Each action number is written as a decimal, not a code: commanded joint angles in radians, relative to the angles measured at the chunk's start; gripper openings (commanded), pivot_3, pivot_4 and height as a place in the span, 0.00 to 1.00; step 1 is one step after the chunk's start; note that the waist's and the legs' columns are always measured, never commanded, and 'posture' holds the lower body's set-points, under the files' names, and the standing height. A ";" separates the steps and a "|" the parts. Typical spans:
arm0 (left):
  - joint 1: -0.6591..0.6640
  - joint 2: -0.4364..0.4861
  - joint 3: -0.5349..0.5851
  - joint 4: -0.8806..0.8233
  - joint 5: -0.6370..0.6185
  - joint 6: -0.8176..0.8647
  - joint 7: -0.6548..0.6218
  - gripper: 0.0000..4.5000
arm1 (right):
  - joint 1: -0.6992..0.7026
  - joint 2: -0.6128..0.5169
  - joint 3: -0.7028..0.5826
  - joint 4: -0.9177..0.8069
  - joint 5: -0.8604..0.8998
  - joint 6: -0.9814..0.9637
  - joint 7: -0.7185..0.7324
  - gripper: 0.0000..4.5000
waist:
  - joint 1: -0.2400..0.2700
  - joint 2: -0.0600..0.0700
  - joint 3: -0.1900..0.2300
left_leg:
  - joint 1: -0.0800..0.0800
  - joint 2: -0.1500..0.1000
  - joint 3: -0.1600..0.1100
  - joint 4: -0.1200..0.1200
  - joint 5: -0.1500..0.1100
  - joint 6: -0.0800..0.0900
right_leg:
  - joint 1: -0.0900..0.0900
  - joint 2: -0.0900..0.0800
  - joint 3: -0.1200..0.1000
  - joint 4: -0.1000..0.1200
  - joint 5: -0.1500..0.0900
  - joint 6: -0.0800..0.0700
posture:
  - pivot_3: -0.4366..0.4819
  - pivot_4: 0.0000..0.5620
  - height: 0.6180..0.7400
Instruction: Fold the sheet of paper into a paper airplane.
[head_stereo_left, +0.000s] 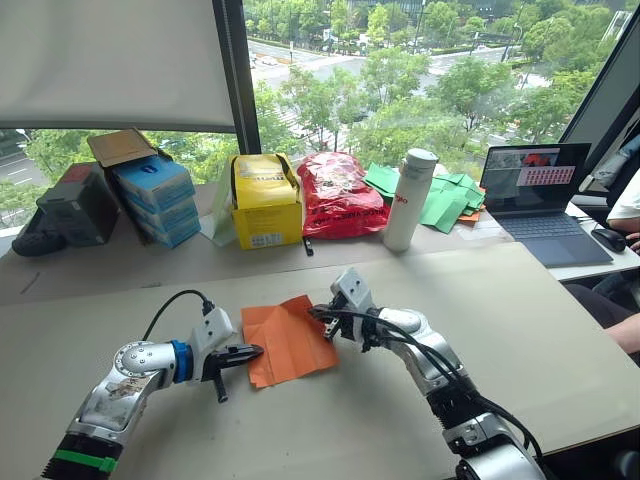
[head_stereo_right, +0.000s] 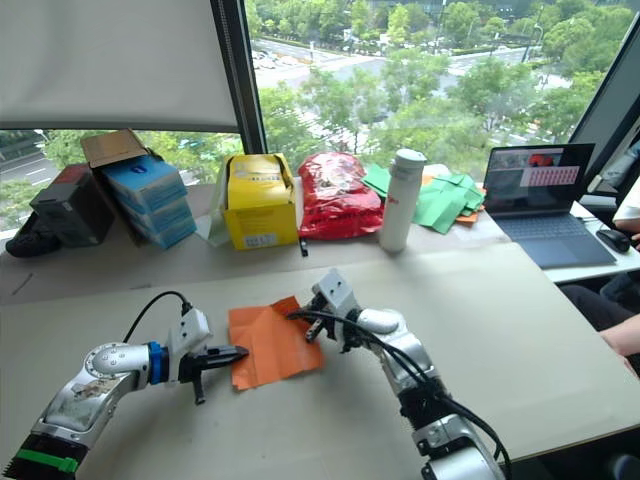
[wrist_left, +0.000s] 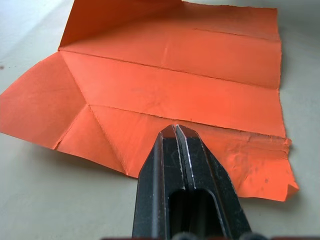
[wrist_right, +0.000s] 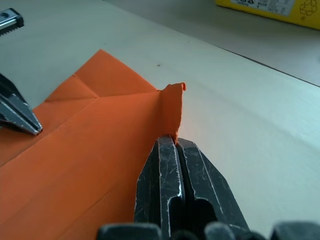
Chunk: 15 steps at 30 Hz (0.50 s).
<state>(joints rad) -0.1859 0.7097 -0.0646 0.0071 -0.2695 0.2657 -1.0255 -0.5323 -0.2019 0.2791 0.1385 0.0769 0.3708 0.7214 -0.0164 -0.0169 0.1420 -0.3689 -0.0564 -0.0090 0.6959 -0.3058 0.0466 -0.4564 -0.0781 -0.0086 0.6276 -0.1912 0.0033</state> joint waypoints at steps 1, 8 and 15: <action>-0.015 0.011 0.016 0.018 -0.007 0.016 -0.014 0.00 | 0.057 -0.034 0.064 -0.167 -0.078 -0.093 -0.026 0.01 | 0.000 0.000 0.000 | 0.000 0.000 0.000 0.000 0.000 0.000 | 0.000 0.000 0.000 0.000 0.000 0.000 | 0.48 0.27 1.00; -0.049 0.013 0.026 0.013 -0.026 0.050 -0.038 0.00 | 0.127 -0.083 0.164 -0.277 -0.238 -0.030 -0.099 0.01 | 0.002 0.000 0.000 | 0.000 0.000 0.001 0.001 0.000 -0.001 | 0.000 0.001 -0.001 0.001 0.000 0.000 | 0.48 0.27 1.00; -0.092 0.009 0.026 0.002 -0.036 0.085 -0.061 0.00 | 0.140 -0.078 0.222 -0.320 -0.285 0.057 -0.087 0.01 | 0.002 0.000 0.000 | 0.000 0.000 0.002 0.001 0.000 0.000 | 0.000 0.001 -0.002 0.000 0.000 0.000 | 0.48 0.27 1.00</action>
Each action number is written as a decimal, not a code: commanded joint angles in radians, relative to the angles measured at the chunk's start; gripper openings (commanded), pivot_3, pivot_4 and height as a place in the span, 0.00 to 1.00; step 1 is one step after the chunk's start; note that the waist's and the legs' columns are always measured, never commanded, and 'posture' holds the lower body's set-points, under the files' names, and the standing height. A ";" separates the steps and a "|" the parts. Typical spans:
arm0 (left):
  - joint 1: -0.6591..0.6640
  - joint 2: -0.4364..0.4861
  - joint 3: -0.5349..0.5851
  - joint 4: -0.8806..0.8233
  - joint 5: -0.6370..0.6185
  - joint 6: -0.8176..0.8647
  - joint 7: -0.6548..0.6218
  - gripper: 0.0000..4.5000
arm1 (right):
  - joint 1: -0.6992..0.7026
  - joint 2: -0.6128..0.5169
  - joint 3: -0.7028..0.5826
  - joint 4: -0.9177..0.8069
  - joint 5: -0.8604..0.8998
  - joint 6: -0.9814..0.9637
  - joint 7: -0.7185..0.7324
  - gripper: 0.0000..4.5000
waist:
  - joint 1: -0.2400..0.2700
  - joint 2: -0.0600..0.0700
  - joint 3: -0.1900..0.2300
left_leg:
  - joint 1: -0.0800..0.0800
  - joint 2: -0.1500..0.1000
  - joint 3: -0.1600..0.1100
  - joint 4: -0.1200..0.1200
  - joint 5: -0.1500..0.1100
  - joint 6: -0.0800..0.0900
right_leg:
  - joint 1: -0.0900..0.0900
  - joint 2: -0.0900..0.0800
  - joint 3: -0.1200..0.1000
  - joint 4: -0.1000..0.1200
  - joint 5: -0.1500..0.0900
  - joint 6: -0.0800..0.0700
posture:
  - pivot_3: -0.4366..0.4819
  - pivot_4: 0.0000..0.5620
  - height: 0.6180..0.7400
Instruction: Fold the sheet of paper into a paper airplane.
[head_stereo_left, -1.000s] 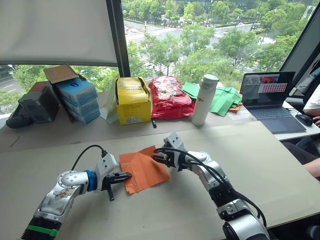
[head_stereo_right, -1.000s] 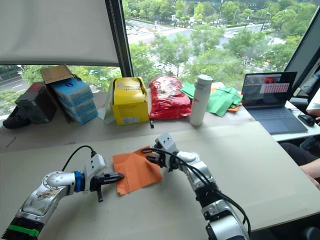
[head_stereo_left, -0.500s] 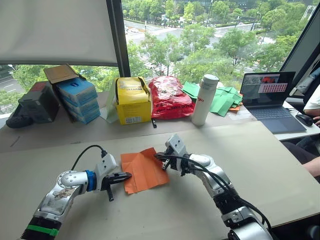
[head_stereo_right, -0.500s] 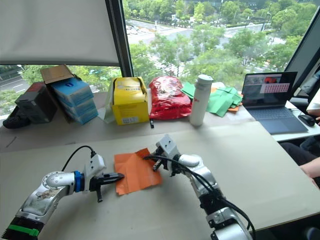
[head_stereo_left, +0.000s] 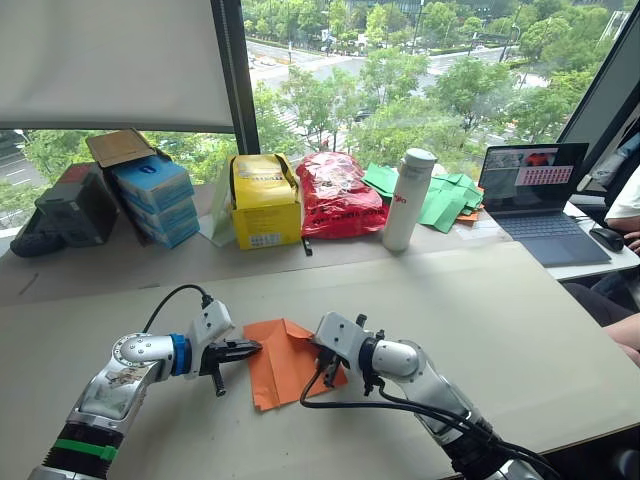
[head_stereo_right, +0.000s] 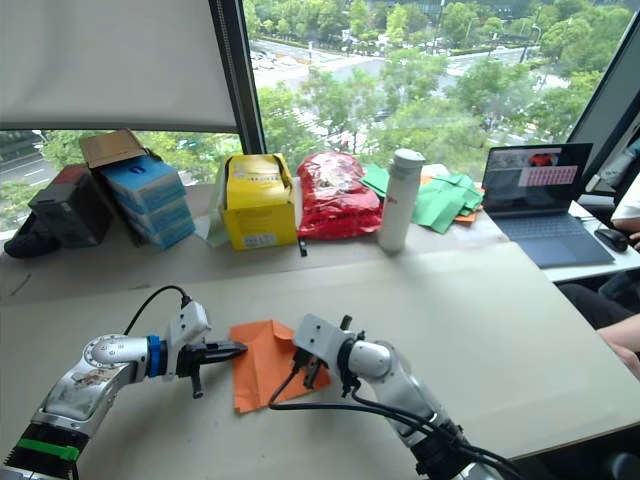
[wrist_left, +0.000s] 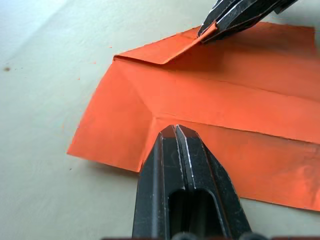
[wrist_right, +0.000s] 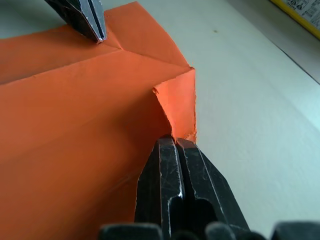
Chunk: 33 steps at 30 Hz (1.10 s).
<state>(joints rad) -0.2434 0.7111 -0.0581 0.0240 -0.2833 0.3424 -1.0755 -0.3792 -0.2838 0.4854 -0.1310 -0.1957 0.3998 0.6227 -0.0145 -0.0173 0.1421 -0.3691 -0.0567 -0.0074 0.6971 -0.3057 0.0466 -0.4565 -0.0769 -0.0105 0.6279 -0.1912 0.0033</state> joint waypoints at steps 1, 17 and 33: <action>-0.049 0.006 0.017 -0.011 -0.019 0.011 -0.012 0.00 | -0.016 -0.002 0.026 -0.060 -0.017 0.044 0.024 0.01 | 0.000 0.000 0.000 | 0.000 0.000 0.000 0.000 0.000 0.000 | 0.000 0.000 0.000 0.000 0.000 0.000 | 0.48 0.27 1.00; -0.251 -0.099 -0.127 0.136 0.127 -0.059 0.040 0.00 | -0.034 0.000 0.058 -0.093 -0.022 0.179 0.042 0.01 | 0.001 -0.001 -0.001 | 0.000 -0.001 0.001 0.002 0.000 0.001 | 0.000 0.002 -0.002 0.001 0.000 0.000 | 0.48 0.27 1.00; -0.254 -0.096 -0.209 0.261 0.282 -0.183 0.043 0.00 | -0.049 -0.016 0.075 -0.100 -0.036 0.187 0.045 0.01 | 0.000 -0.004 -0.003 | 0.000 -0.001 0.001 0.003 0.000 0.001 | 0.001 0.001 -0.001 0.002 0.000 0.000 | 0.48 0.27 1.00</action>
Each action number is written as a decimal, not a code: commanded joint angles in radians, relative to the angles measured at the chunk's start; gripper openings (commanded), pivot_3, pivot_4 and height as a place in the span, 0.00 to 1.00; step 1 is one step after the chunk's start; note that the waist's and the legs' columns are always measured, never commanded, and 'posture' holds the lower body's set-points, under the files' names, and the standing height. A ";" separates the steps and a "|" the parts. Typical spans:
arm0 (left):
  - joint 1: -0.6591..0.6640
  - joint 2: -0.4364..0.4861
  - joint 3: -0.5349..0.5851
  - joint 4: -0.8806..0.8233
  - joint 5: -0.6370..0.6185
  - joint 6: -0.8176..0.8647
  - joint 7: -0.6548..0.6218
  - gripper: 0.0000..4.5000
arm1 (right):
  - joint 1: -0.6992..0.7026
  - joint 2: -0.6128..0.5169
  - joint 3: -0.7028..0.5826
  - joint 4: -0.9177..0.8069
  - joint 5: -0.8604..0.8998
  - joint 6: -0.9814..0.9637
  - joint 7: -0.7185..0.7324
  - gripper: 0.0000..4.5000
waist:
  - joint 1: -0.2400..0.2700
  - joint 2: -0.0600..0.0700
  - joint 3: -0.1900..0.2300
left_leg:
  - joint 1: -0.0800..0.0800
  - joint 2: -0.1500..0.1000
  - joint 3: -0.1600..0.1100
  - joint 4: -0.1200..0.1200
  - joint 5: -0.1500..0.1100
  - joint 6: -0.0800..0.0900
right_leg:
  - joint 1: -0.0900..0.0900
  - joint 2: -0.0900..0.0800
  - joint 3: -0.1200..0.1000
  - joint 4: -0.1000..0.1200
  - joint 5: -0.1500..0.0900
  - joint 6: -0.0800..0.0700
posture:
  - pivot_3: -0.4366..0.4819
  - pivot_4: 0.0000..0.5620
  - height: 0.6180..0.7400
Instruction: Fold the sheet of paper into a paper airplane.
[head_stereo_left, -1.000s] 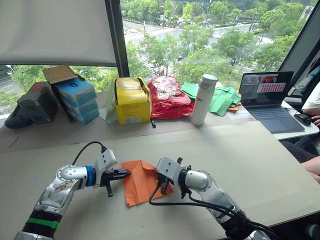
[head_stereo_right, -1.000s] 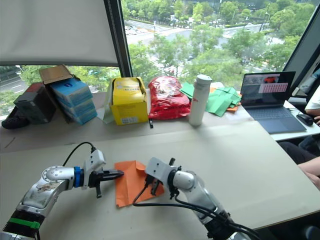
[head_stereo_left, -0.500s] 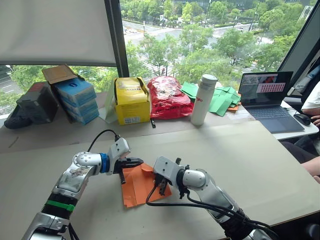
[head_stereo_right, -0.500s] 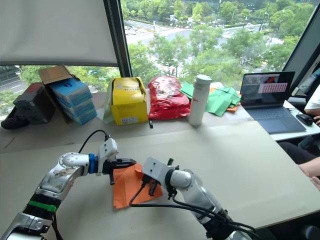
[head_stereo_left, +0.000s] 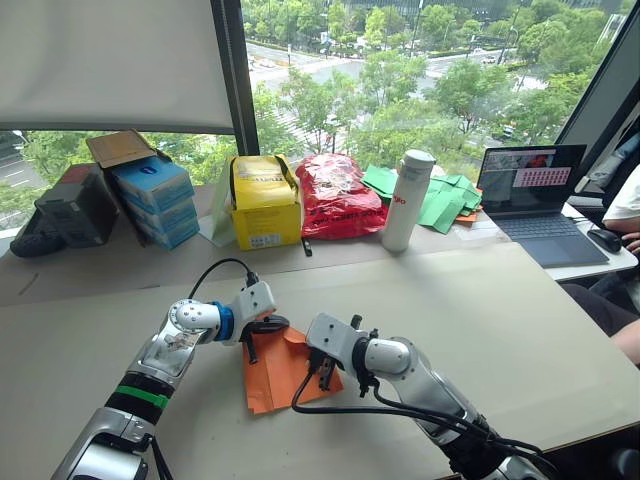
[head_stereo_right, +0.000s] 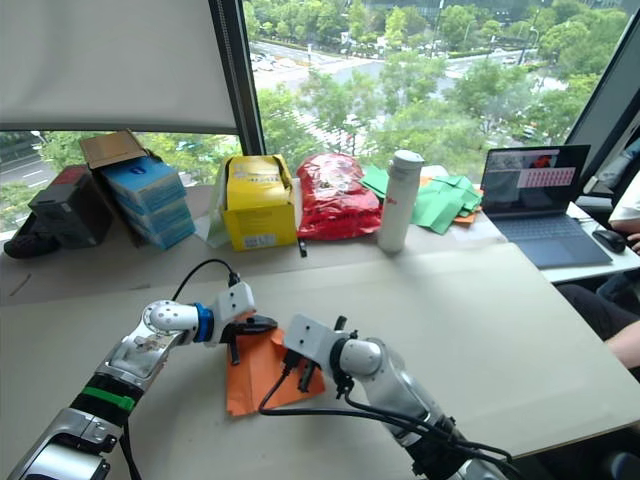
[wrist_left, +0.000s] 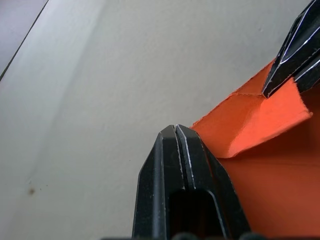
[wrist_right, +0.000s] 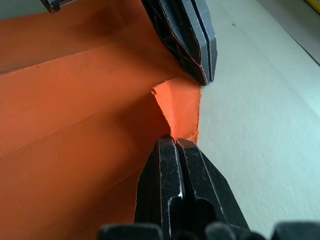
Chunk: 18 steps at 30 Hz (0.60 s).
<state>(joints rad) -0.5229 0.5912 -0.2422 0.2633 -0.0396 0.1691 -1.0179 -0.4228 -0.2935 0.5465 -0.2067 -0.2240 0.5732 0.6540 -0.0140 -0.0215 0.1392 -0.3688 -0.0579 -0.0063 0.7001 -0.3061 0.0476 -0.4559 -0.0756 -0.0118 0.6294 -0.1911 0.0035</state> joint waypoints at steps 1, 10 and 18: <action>0.028 0.024 -0.025 0.023 0.040 -0.014 -0.015 0.00 | -0.007 -0.002 0.007 -0.023 -0.004 0.009 0.009 0.01 | -0.001 0.000 0.000 | 0.000 0.000 0.000 0.000 0.000 0.000 | 0.000 0.000 0.000 0.000 0.000 0.000 | 0.48 0.27 1.00; 0.036 0.018 -0.024 0.025 0.042 -0.023 -0.013 0.00 | -0.031 0.061 -0.151 -0.124 0.227 0.140 0.091 0.42 | 0.000 0.000 0.000 | 0.000 0.000 0.000 0.001 0.000 0.001 | 0.000 0.000 0.000 0.000 0.000 0.000 | 0.48 0.27 1.00; 0.035 0.010 -0.025 0.024 0.042 -0.026 -0.012 0.00 | -0.130 0.139 -0.212 -0.033 0.316 0.213 0.035 0.17 | 0.000 0.000 -0.001 | 0.000 0.001 0.000 0.001 -0.001 0.001 | 0.000 0.000 0.000 0.001 0.000 0.000 | 0.48 0.27 1.00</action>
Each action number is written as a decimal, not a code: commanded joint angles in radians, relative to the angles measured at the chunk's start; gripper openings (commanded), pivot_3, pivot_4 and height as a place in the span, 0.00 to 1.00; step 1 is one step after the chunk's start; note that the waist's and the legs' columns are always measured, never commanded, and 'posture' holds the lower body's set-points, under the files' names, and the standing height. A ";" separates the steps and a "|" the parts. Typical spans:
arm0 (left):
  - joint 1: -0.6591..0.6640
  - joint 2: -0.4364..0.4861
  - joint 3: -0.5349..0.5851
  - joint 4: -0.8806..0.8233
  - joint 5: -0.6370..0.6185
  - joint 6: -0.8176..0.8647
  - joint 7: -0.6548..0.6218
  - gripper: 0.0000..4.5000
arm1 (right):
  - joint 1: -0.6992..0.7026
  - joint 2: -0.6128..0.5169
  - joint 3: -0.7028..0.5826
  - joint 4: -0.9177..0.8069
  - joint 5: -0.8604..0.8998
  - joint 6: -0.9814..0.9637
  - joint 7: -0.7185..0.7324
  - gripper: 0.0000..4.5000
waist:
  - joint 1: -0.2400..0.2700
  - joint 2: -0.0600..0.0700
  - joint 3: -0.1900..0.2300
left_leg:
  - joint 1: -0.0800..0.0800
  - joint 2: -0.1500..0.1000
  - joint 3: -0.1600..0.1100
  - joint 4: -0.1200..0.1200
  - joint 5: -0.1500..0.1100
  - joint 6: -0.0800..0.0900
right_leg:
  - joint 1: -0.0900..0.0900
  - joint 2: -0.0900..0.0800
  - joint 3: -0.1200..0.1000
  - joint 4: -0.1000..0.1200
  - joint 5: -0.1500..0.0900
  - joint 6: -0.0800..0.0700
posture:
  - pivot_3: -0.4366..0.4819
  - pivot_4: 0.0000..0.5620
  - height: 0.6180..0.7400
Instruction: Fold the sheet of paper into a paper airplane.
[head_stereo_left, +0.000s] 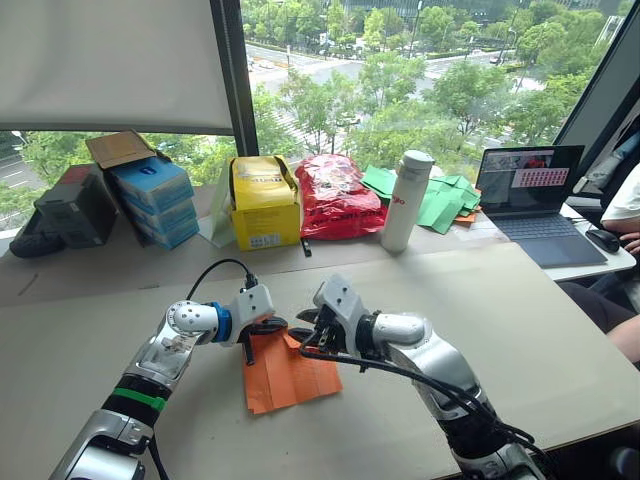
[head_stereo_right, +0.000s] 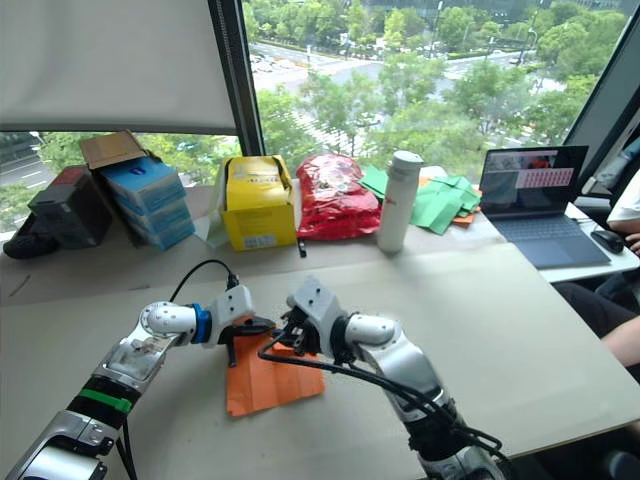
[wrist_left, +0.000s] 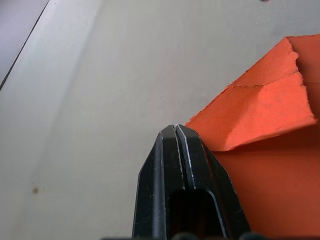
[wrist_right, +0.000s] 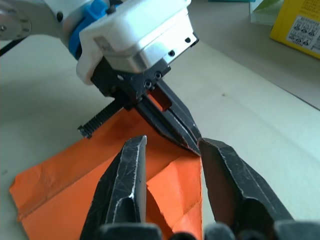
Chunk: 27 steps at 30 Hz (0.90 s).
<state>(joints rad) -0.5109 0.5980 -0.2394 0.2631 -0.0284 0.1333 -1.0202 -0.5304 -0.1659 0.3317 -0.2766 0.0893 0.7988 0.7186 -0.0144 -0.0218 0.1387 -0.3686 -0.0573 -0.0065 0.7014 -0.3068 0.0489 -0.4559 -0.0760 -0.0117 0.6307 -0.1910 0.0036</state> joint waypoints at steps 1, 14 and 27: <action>0.022 0.003 -0.028 0.024 0.031 0.009 -0.009 0.00 | -0.033 0.013 0.018 0.073 -0.012 -0.031 -0.042 0.10 | 0.000 0.000 0.000 | 0.000 0.000 0.000 0.000 0.000 0.000 | 0.000 0.000 0.000 0.000 0.000 0.000 | 0.48 0.27 1.00; 0.031 0.005 -0.021 0.013 0.029 0.010 -0.005 0.00 | -0.096 0.048 0.112 0.327 -0.084 -0.147 -0.085 0.01 | -0.002 0.000 0.000 | 0.000 0.000 0.001 0.000 0.000 -0.001 | 0.000 -0.001 0.001 0.000 0.000 0.000 | 0.48 0.27 1.00; 0.040 0.001 -0.019 0.014 0.030 0.003 0.001 0.00 | -0.080 0.048 0.151 0.452 -0.132 -0.069 -0.119 0.01 | -0.003 0.000 -0.004 | 0.002 0.000 0.001 0.000 0.000 0.000 | 0.001 -0.001 0.001 0.001 0.000 0.000 | 0.48 0.27 1.00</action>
<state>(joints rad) -0.4931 0.5958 -0.2338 0.2555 -0.0255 0.1319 -1.0113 -0.6214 -0.1127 0.4666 0.1175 -0.0186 0.6902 0.6091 -0.0172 -0.0220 0.1342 -0.3660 -0.0574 -0.0058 0.7015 -0.3066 0.0485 -0.4543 -0.0771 -0.0104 0.6313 -0.1909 0.0037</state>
